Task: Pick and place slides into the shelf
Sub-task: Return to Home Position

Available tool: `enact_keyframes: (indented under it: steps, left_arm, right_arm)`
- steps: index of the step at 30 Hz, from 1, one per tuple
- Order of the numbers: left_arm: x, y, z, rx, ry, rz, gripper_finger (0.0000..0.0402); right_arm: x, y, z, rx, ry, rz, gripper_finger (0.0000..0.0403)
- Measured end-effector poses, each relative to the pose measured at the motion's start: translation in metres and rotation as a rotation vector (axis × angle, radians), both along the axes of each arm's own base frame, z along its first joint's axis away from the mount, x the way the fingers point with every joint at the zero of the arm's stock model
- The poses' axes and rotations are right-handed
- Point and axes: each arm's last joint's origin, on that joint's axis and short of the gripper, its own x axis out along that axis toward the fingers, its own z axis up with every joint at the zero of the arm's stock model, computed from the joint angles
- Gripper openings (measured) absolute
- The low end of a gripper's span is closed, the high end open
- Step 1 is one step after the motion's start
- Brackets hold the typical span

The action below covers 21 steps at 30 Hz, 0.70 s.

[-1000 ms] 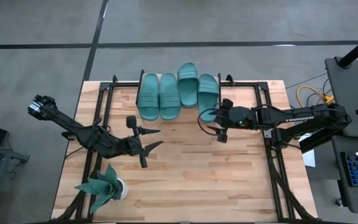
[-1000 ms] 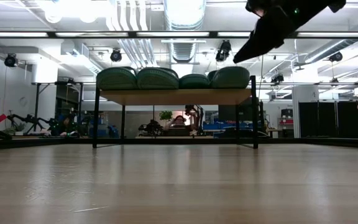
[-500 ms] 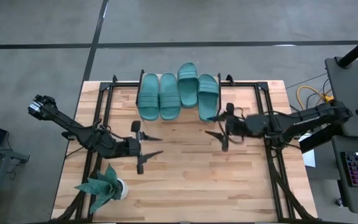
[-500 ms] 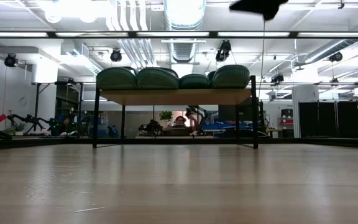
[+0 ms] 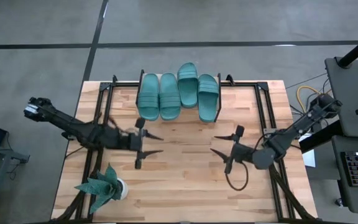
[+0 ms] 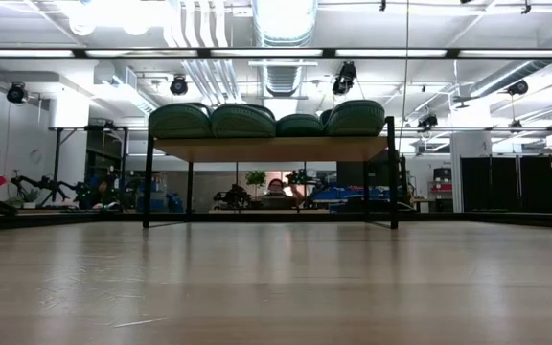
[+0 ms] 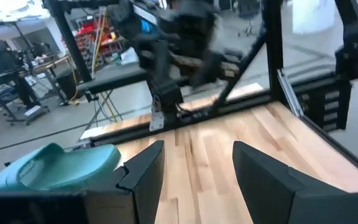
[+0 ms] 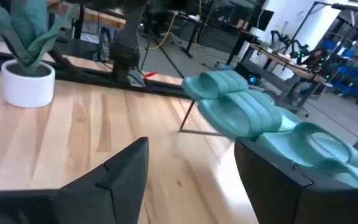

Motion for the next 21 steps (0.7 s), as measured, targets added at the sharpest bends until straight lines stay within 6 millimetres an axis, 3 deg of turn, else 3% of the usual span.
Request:
enact_keyframes:
  steps: [6,9,14,21]
  left_arm:
    - [0.012,0.055,-0.003,-0.023,-0.023,0.009,0.0176]
    - [0.010,0.071,0.000,-0.028,-0.033,-0.006,0.0175]
    - [-0.010,0.071,0.005,0.017,-0.035,-0.028,0.0145]
    - [-0.043,0.058,-0.009,0.064,0.009,0.021,0.0018]
  right_arm:
    - [0.012,0.008,-0.020,-0.010,0.011,-0.014,0.0228]
    - [0.016,0.011,-0.023,-0.062,0.012,-0.033,0.0228]
    - [0.016,0.011,-0.023,-0.064,0.010,-0.050,0.0228]
    - [0.016,0.010,-0.024,-0.029,-0.001,-0.056,0.0228]
